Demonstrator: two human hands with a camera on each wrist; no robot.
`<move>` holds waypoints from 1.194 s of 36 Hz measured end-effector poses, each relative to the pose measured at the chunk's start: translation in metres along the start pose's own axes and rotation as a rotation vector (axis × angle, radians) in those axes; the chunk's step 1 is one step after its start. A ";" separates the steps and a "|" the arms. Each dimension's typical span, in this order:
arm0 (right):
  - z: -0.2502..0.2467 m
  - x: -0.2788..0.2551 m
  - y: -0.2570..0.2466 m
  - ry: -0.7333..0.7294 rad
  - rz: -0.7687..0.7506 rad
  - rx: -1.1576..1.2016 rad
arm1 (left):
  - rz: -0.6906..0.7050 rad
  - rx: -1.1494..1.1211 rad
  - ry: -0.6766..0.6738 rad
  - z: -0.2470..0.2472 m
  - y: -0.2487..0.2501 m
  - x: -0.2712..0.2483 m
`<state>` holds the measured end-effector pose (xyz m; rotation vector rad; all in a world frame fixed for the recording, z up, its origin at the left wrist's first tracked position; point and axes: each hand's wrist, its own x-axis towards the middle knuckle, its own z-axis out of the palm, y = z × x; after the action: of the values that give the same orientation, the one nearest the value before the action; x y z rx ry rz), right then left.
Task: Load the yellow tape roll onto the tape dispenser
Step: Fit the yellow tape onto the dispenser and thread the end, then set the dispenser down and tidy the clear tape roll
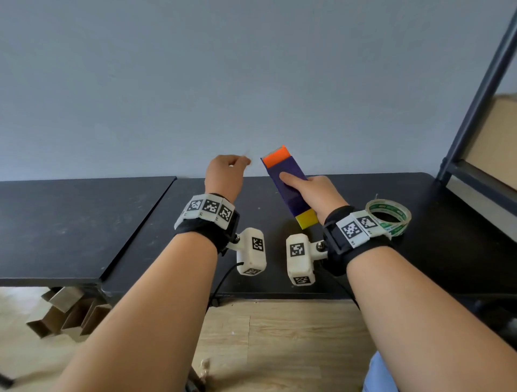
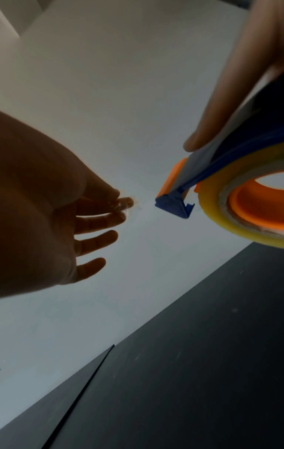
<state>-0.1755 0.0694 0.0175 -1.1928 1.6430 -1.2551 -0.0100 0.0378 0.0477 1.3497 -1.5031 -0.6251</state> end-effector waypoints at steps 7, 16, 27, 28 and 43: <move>0.000 0.013 -0.001 -0.040 -0.096 -0.259 | -0.066 0.004 0.000 0.004 -0.015 0.008; 0.003 0.043 0.013 0.017 -0.176 -0.785 | -0.102 0.029 -0.027 0.013 -0.037 0.017; 0.011 0.062 0.034 -0.014 -0.189 -1.049 | -0.111 0.040 -0.115 0.029 -0.052 0.020; 0.011 0.063 0.035 -0.017 -0.191 -1.036 | -0.121 0.026 -0.112 0.030 -0.053 0.021; -0.004 0.041 0.008 0.048 -0.376 -0.543 | -0.150 -0.064 -0.284 0.042 -0.041 0.013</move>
<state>-0.1930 0.0322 0.0104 -1.8835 1.9247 -1.0836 -0.0281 0.0062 0.0001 1.3757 -1.5991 -0.9860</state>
